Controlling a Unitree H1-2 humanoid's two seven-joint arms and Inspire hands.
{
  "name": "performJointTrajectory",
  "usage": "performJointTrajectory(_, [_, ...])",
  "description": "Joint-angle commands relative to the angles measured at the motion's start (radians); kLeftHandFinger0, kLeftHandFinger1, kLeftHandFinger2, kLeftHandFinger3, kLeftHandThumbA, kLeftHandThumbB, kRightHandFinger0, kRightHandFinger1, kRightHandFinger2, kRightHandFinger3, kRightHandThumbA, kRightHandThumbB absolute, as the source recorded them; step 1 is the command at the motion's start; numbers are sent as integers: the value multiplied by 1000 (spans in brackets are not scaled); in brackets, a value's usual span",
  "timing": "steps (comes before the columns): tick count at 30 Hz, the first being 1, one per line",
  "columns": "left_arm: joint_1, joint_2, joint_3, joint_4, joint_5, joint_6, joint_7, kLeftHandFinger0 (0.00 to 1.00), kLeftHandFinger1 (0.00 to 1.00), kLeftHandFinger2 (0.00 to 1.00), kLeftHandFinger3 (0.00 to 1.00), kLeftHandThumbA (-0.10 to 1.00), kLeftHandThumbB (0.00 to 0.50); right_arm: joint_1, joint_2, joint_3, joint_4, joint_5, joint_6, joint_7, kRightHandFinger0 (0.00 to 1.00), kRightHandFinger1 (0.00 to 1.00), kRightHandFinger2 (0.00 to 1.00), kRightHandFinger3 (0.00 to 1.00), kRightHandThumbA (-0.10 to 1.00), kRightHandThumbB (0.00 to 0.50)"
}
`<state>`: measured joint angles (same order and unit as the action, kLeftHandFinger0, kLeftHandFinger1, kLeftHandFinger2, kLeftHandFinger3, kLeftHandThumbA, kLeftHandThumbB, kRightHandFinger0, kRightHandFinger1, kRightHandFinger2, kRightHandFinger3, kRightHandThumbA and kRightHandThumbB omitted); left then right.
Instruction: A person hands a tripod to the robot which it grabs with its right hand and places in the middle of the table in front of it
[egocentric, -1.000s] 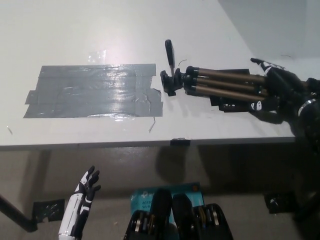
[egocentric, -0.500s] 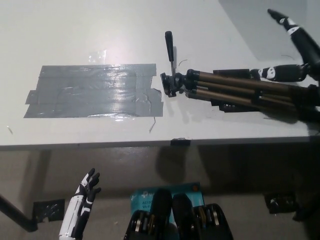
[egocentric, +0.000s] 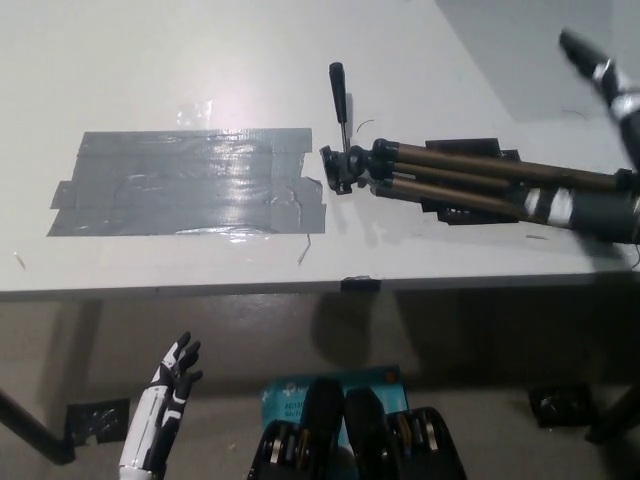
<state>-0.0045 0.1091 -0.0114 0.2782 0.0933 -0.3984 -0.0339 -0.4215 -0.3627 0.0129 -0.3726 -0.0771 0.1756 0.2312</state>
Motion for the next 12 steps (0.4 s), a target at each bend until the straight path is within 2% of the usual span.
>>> performJointTrajectory(1, [-29,21,-12,-37,8,-36,-13,957,1000,1000,1000,953,289,269,163,27,-429,187,-110,-89,1000,1000,1000,1000,1000,484])
performJointTrajectory(2, [-16,22,-13,-38,16,-46,-9,951,1000,1000,1000,957,284,337,187,38,-315,160,-198,-79,1000,1000,1000,1000,1000,462])
performJointTrajectory(4, [-12,22,-16,-36,20,-50,-9,950,1000,1000,1000,965,291,380,240,31,-203,144,-266,-93,1000,1000,1000,1000,1000,418])
performJointTrajectory(7, [-11,22,-19,-33,19,-51,-12,949,1000,1000,1000,977,300,431,306,20,-49,158,-313,-93,1000,1000,1000,1000,1000,370])
performJointTrajectory(9, [-10,19,-21,-31,14,-55,-14,951,1000,1000,1000,979,292,444,341,5,71,196,-345,-77,1000,1000,1000,1000,1000,259])
performJointTrajectory(10, [-10,18,-19,-31,11,-57,-13,952,1000,1000,1000,979,292,441,352,1,128,171,-350,-85,1000,1000,1000,1000,1000,220])
performJointTrajectory(12, [-11,19,-15,-29,9,-61,-9,954,1000,1000,1000,979,293,432,364,-5,191,147,-330,-96,1000,1000,1000,1000,1000,210])
